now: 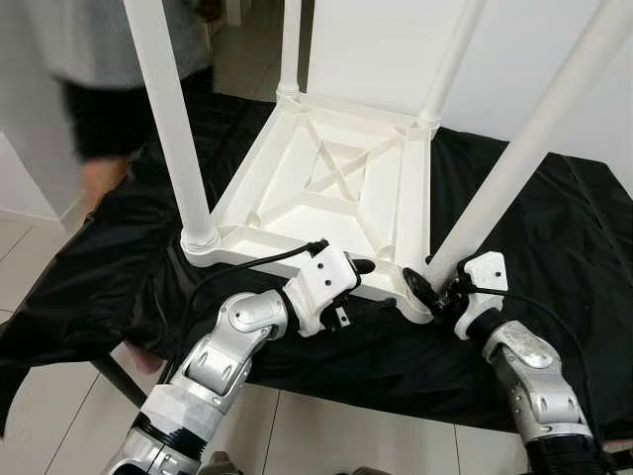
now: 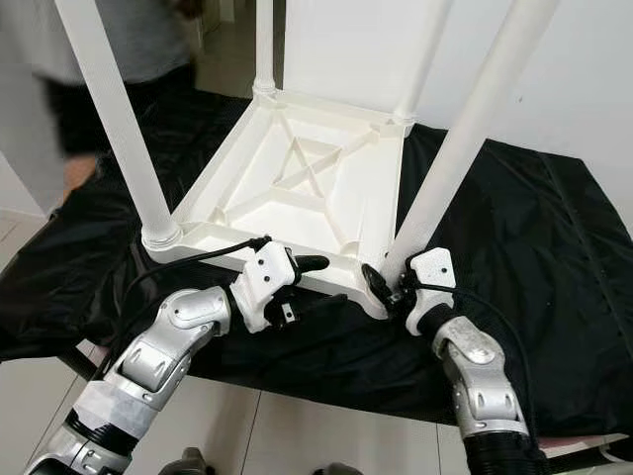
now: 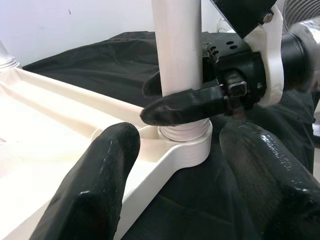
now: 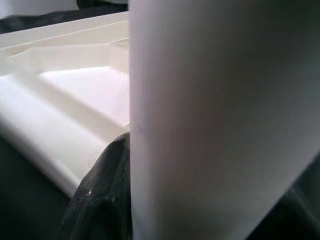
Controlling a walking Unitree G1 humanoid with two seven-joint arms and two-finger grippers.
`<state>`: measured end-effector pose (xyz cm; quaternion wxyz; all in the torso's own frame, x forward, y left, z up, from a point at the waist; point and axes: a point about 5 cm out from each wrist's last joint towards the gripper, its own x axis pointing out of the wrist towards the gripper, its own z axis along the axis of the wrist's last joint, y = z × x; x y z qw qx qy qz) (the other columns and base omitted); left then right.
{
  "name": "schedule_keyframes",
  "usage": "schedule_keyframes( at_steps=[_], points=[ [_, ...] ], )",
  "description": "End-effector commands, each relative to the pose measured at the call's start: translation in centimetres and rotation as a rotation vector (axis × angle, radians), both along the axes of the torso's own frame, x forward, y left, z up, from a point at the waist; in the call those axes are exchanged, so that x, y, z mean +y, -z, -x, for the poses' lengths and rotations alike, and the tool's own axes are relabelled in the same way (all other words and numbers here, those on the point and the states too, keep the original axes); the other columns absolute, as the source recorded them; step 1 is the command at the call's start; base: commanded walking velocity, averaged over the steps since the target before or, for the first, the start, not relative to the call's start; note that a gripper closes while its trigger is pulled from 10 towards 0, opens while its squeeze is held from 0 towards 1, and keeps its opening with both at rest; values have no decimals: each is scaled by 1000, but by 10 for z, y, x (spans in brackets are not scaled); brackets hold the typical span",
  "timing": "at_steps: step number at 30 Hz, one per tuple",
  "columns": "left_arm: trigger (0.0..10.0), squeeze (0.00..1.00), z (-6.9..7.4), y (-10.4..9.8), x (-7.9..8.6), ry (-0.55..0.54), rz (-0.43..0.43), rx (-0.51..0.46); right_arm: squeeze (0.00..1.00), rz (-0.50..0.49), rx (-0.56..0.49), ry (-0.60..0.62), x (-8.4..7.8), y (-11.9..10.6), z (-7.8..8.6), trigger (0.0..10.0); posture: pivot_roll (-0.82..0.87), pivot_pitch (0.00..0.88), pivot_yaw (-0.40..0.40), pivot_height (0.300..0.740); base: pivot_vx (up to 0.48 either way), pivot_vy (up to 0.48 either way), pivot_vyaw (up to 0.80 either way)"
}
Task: Building children table
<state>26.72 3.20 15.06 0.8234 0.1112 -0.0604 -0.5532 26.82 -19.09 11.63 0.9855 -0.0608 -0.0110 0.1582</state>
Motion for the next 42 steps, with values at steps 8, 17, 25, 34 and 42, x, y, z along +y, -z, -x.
schedule_keyframes(
  at_steps=[8, 17, 25, 34, 42],
  points=[
    [10000, 0, 6, 2, -3, 30, -2, 4, 0, 9, -26, 179, 10, 3, 10, 10000, 64, 0, -75, 740, 0, 0, 0],
    [10000, 0, 6, 1, -8, 34, 13, 13, 0, -74, -5, 581, 27, 14, 10, 10000, 55, 0, -70, 740, 0, 0, 0],
    [10000, 0, 6, 2, -8, 31, 14, 17, 133, -87, -23, 547, 31, 8, 11, 10000, 49, 0, -71, 740, 0, 0, 0],
    [10000, 0, 0, -1, -6, 5, 19, 10, 1000, -217, -74, 412, 24, 2, 16, 10000, 52, 0, -75, 740, 0, 0, 0],
    [10000, 0, -2, -2, -4, -3, 19, 6, 1000, -132, -79, 241, -2, 2, 23, 10000, 50, 1, -73, 740, 0, 0, 0]
  ],
)
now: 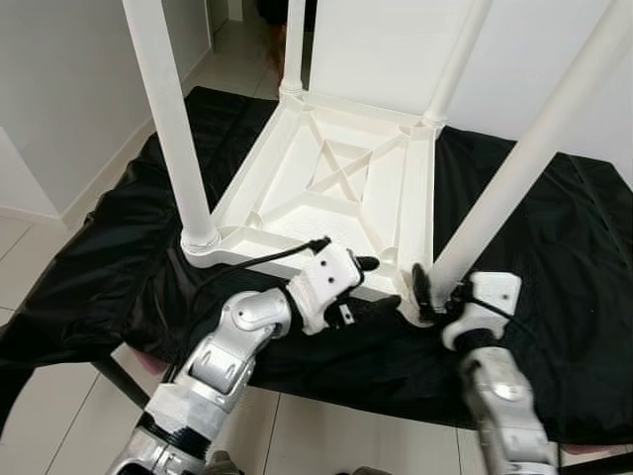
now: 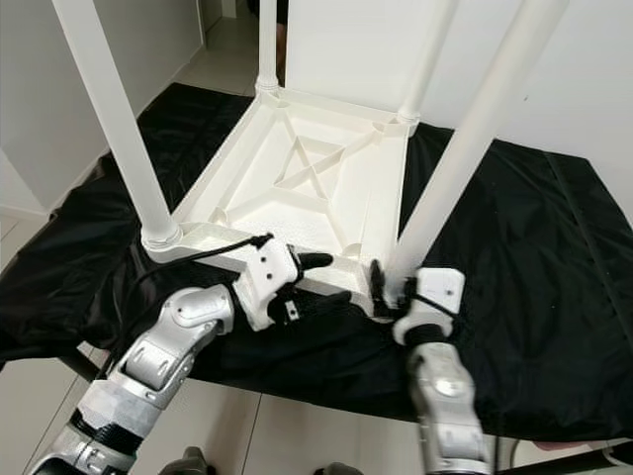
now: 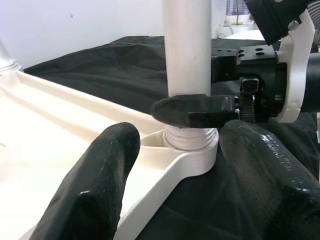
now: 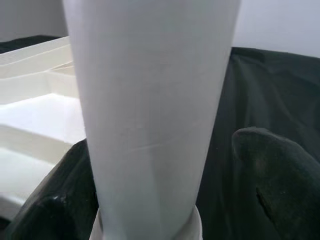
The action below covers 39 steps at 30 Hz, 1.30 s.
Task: Building children table
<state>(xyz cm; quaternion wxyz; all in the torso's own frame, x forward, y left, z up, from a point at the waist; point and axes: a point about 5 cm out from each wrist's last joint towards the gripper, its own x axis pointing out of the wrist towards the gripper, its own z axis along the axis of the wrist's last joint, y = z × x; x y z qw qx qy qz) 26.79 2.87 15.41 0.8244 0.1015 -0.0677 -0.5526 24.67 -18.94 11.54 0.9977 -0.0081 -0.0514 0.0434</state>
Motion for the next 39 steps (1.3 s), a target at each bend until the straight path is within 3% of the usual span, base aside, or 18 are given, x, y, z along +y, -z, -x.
schedule_keyframes(
  at_steps=[1, 2, 4, 5, 6, 18, 19, 20, 21, 22, 24, 36, 37, 39],
  points=[
    [10000, 0, -1, 2, -1, -2, -6, 7, 0, 15, 19, -77, -5, 1, 3, 10000, 49, 1, -71, 740, 0, 0, 0],
    [10000, 0, -1, 2, -1, -2, -6, 7, 0, 15, 19, -77, -5, 1, 3, 10000, 49, 1, -71, 740, 0, 0, 0],
    [10000, 0, -1, 2, -1, 1, -9, 4, 0, 82, 53, -231, -8, 1, 3, 10000, 47, 0, -70, 740, 0, 0, 0],
    [10000, 0, -1, 2, -1, 1, -9, 4, 0, 82, 53, -231, -8, 1, 3, 10000, 47, 0, -70, 740, 0, 0, 0],
    [10000, 0, -2, 1, -2, 4, -5, 4, 0, 108, 75, -312, -11, -1, -2, 10000, 48, 0, -69, 740, 0, 0, 0],
    [10000, 0, 3, 4, -4, 46, -22, 21, 0, 186, 85, -455, -7, -4, -21, 10000, 54, 0, -74, 740, 0, 0, 0],
    [10000, 0, 5, 7, -4, 58, -35, 25, 0, 173, 100, -478, -4, -2, -23, 5922, 55, 0, -75, 740, 0, 0, 0],
    [10000, 0, 6, 8, -4, 63, -40, 23, 0, 166, 112, -495, -2, 1, -24, 2980, 55, 0, -76, 740, 0, 0, 0],
    [10000, 0, 6, 8, -4, 63, -40, 23, 0, 166, 112, -495, -2, 1, -24, 2980, 55, 0, -76, 740, 0, 0, 0],
    [10000, 0, 6, 8, -4, 64, -42, 22, 0, 161, 122, -508, -2, 3, -24, 78, 56, 0, -78, 740, 0, 0, 0],
    [10000, 0, 6, 8, -5, 64, -42, 20, 0, 154, 133, -517, -1, 5, -24, 0, 59, 0, -84, 740, 0, 0, 0],
    [10000, 0, 7, 8, -3, 58, -37, 19, 0, 122, 171, -508, -8, 15, -17, 0, 51, 0, -78, 740, 0, 0, 0],
    [10000, 0, 7, 8, -3, 61, -39, 18, 0, 117, 161, -487, -7, 13, -16, 10000, 50, 0, -76, 740, 0, 0, 0],
    [10000, 0, 7, 8, -4, 63, -40, 18, 0, 114, 153, -473, -7, 12, -15, 10000, 50, 0, -76, 740, 0, 0, 0]
  ],
)
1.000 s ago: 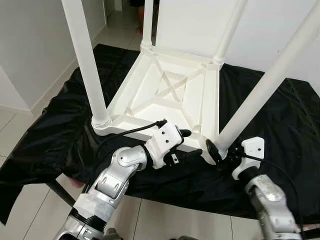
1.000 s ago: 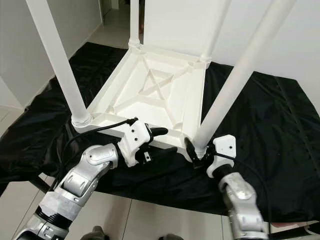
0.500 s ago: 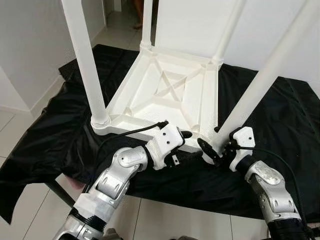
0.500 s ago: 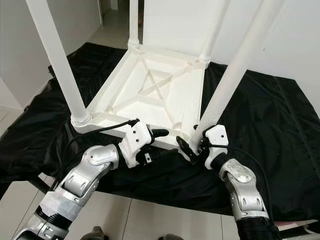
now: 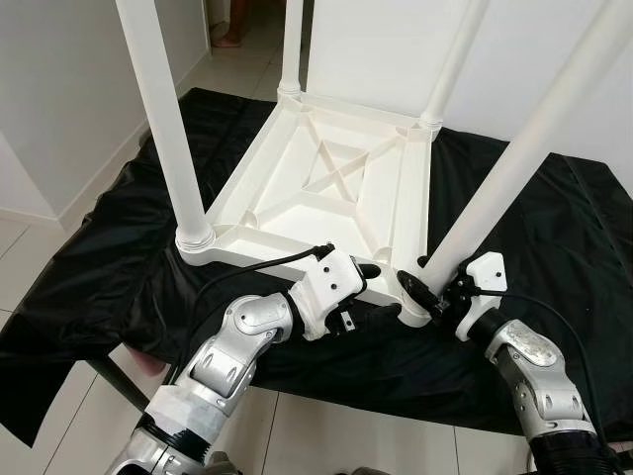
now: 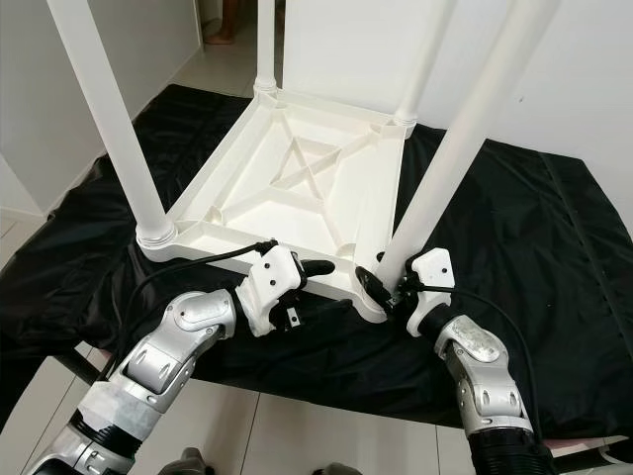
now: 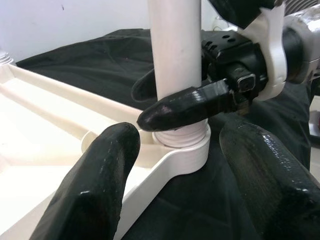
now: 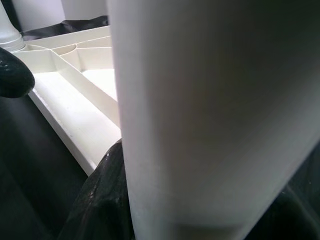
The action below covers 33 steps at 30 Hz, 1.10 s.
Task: Building children table
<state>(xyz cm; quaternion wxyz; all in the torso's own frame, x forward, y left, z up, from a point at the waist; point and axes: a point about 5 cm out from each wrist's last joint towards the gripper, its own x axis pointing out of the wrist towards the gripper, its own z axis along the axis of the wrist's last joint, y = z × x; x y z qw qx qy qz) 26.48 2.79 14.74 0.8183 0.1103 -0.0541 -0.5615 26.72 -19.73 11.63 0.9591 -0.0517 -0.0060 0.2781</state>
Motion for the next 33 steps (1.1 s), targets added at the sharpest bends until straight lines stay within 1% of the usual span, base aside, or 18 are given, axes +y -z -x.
schedule_keyframes(
  at_steps=[1, 2, 6, 7, 10, 11, 13, 14, 15, 16, 17, 19, 20, 21, 24, 27, 32, 33],
  points=[
    [10000, 0, 4, 1, -3, 46, -7, 5, 0, 12, 64, 2, 1, 13, 5, 10000, 50, 0, -76, 740, 0, 0, 0],
    [10000, 0, 4, 1, -4, 54, -7, 5, 0, 2, 38, 87, 4, 10, 5, 10000, 45, 0, -72, 740, 0, 0, 0],
    [10000, 0, 5, 1, -5, 62, -8, 6, 0, 6, 23, 222, 6, 9, 6, 10000, 43, 0, -73, 740, 0, 0, 0],
    [10000, 0, 5, 1, -5, 62, -8, 6, 0, 6, 23, 222, 6, 9, 6, 10000, 43, 0, -73, 740, 0, 0, 0],
    [10000, 0, 6, 2, -4, 66, -8, 8, 0, 8, 2, 356, 8, 7, 7, 10000, 42, 0, -70, 740, 0, 0, 0],
    [10000, 0, 6, 2, -4, 66, -8, 8, 0, 8, 2, 356, 8, 7, 7, 10000, 42, 0, -70, 740, 0, 0, 0],
    [10000, 0, 7, 2, -4, 69, -9, 8, 0, -6, -5, 474, 11, 6, 8, 10000, 42, 0, -70, 740, 0, 0, 0],
    [10000, 0, 7, 2, -4, 69, -9, 8, 0, -6, -5, 474, 11, 6, 8, 10000, 42, 0, -70, 740, 0, 0, 0],
    [10000, 0, 7, 2, -4, 70, -9, 8, 0, -19, -3, 540, 12, 5, 9, 10000, 44, 0, -74, 740, 0, 0, 0],
    [10000, 0, 6, 2, -4, 69, -8, 7, 0, -35, -6, 651, 15, 6, 11, 10000, 44, 0, -74, 740, 0, 0, 0],
    [10000, 0, 6, 2, -4, 69, -8, 7, 0, -35, -6, 651, 15, 6, 11, 10000, 44, 0, -74, 740, 0, 0, 0],
    [10000, 0, 6, 1, -4, 65, -7, 6, 0, -29, -19, 756, 19, 6, 13, 10000, 47, 0, -80, 740, 0, 0, 0],
    [10000, 0, 6, 1, -4, 65, -7, 6, 0, -29, -19, 756, 19, 6, 13, 10000, 47, 0, -80, 740, 0, 0, 0],
    [10000, 0, 5, 1, -4, 60, -5, 6, 0, -25, -19, 866, 22, 7, 15, 10000, 50, 0, -82, 740, 0, 0, 0],
    [10000, 0, 5, 1, -4, 57, -2, 6, 0, -42, -21, 893, 29, 6, 16, 10000, 53, 0, -84, 740, 0, 0, 0],
    [10000, 0, 5, 1, -4, 57, 0, 7, 0, -51, -34, 857, 36, 3, 15, 10000, 49, 0, -82, 740, 0, 0, 0],
    [10000, 0, 5, 0, -4, 57, 2, 5, 0, -59, -44, 840, 34, -1, 16, 10000, 52, 0, -85, 740, 0, 0, 0],
    [10000, 0, 5, 0, -4, 56, 2, 5, 1000, -66, -47, 834, 32, -1, 17, 10000, 53, 0, -87, 740, 0, 0, 0]
  ],
)
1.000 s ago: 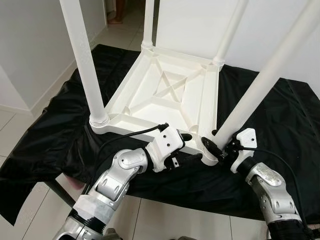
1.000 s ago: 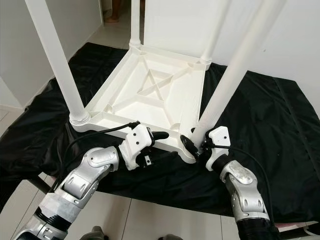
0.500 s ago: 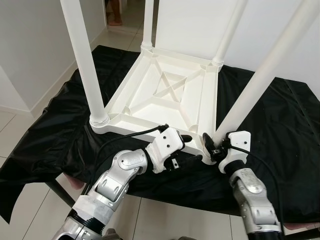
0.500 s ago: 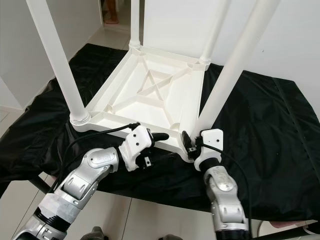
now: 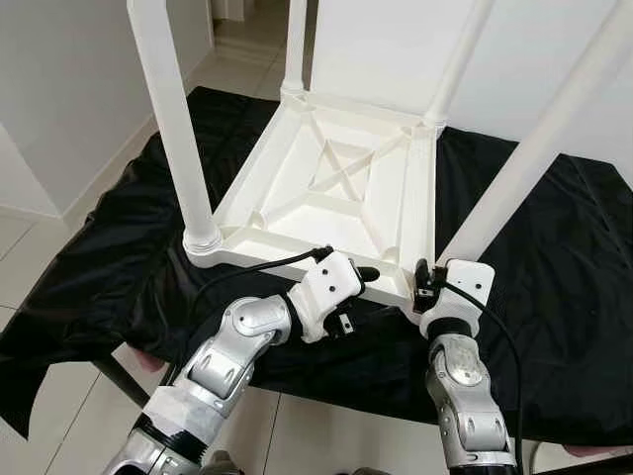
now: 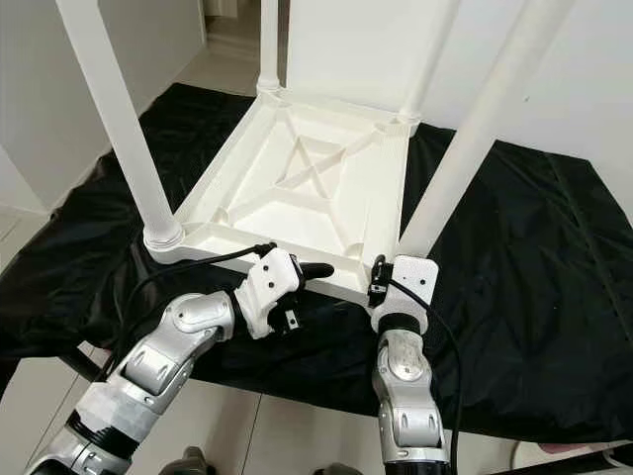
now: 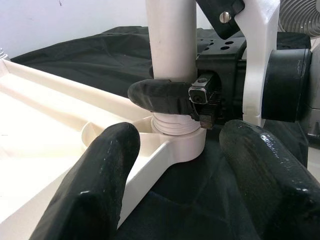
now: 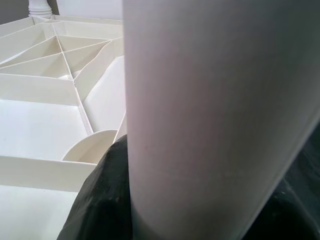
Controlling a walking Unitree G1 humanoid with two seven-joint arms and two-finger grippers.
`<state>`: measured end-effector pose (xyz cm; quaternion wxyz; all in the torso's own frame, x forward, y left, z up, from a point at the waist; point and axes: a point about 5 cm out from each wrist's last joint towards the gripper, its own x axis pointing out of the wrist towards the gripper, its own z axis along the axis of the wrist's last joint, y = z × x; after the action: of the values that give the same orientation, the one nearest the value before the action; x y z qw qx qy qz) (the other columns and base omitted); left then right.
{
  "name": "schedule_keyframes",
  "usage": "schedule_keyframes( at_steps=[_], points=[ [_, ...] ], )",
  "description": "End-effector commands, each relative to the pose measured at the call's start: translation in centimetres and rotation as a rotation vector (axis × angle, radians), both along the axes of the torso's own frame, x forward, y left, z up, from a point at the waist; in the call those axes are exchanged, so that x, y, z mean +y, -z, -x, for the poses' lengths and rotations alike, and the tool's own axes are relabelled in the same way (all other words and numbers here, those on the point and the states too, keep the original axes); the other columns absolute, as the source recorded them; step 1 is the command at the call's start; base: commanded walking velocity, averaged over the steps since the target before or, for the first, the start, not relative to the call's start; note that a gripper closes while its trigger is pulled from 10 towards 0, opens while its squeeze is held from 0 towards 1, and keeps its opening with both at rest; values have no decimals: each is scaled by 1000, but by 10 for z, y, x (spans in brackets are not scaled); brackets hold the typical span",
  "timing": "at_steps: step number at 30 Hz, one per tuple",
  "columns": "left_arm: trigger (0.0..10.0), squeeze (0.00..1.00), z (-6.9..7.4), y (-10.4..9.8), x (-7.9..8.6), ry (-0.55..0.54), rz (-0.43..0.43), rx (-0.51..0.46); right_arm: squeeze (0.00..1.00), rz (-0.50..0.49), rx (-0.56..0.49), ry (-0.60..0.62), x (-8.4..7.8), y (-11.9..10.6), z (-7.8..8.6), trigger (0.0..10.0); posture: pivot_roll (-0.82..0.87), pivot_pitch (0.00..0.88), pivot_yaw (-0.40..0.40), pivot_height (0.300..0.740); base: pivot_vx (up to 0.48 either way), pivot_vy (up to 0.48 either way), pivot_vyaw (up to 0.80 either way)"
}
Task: Building children table
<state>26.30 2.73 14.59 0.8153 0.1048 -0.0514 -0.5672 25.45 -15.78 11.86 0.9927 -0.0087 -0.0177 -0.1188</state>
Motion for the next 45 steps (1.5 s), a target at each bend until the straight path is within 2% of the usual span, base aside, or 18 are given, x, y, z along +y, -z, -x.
schedule_keyframes(
  at_steps=[1, 8, 11, 12, 15, 16, 17, 18, 19, 20, 30, 33, 34, 35, 36, 37, 38, 45],
  points=[
    [10000, 0, 3, -2, -3, 43, -2, -7, 1000, 32, 9, 34, -7, 1, 4, 10000, 53, 0, -87, 740, 0, 0, 0],
    [10000, 0, 3, -2, -2, 39, -1, -5, 1000, -8, -33, -44, -10, 0, 10, 10000, 52, 0, -89, 740, 0, 0, 0],
    [10000, 0, 3, -2, -3, 38, 0, -6, 1000, -33, -47, -153, -23, -1, 12, 10000, 49, 0, -87, 740, 0, 0, 0],
    [10000, 0, 4, -2, -3, 38, 1, -5, 1000, -4, -41, -192, -31, -1, 13, 10000, 47, 0, -84, 740, 0, 0, 0],
    [10000, 0, 4, -2, -3, 39, 1, -4, 1000, 5, -26, -253, -38, 1, 14, 10000, 47, 0, -84, 740, 0, 0, 0],
    [10000, 0, 4, -2, -4, 40, 1, -4, 1000, 49, -18, -305, -45, 1, 13, 10000, 44, 0, -81, 740, 0, 0, 0],
    [10000, 0, 3, -2, -4, 42, 1, -3, 133, 60, 10, -390, -49, 2, 13, 10000, 43, 0, -80, 740, 0, 0, 0],
    [10000, 0, 3, -2, -4, 42, 1, -3, 0, 89, 34, -481, -49, 3, 13, 10000, 40, 0, -76, 740, 0, 0, 0],
    [10000, 0, 3, -2, -4, 42, 1, -3, 0, 89, 34, -481, -49, 3, 13, 10000, 40, 0, -76, 740, 0, 0, 0],
    [10000, 0, 2, -3, -4, 42, 1, -4, 0, 132, 81, -622, -49, 6, 11, 10000, 35, 0, -72, 740, 0, 0, 0],
    [10000, 0, 0, -5, -5, 35, 6, -9, 0, 192, 111, -765, -51, 4, -2, 10000, 45, 0, -72, 740, 0, 0, 0],
    [10000, 0, 0, -5, -4, 32, 8, -11, 0, 205, 104, -802, -49, 0, -12, 10000, 51, 0, -71, 740, 0, 0, 0],
    [10000, 0, -1, -6, -4, 30, 8, -12, 0, 211, 97, -823, -47, -4, -17, 5922, 54, 0, -74, 740, 0, 0, 0],
    [10000, 0, -1, -6, -4, 30, 8, -12, 0, 211, 97, -823, -47, -4, -17, 5922, 54, 0, -74, 740, 0, 0, 0],
    [10000, 0, -1, -6, -4, 28, 8, -14, 0, 212, 98, -840, -46, -5, -20, 3725, 57, 0, -77, 740, 0, 0, 0],
    [10000, 0, -1, -6, -4, 28, 8, -14, 0, 212, 98, -840, -46, -5, -20, 3725, 57, 0, -77, 740, 0, 0, 0],
    [10000, 0, -1, -6, -4, 26, 9, -15, 0, 210, 101, -860, -46, -6, -21, 0, 58, 0, -79, 740, 0, 0, 0],
    [10000, 0, 0, -7, -4, 20, 14, -15, 0, 173, 142, -888, -54, 3, -15, 0, 55, 0, -81, 740, 0, 0, 0]
  ],
)
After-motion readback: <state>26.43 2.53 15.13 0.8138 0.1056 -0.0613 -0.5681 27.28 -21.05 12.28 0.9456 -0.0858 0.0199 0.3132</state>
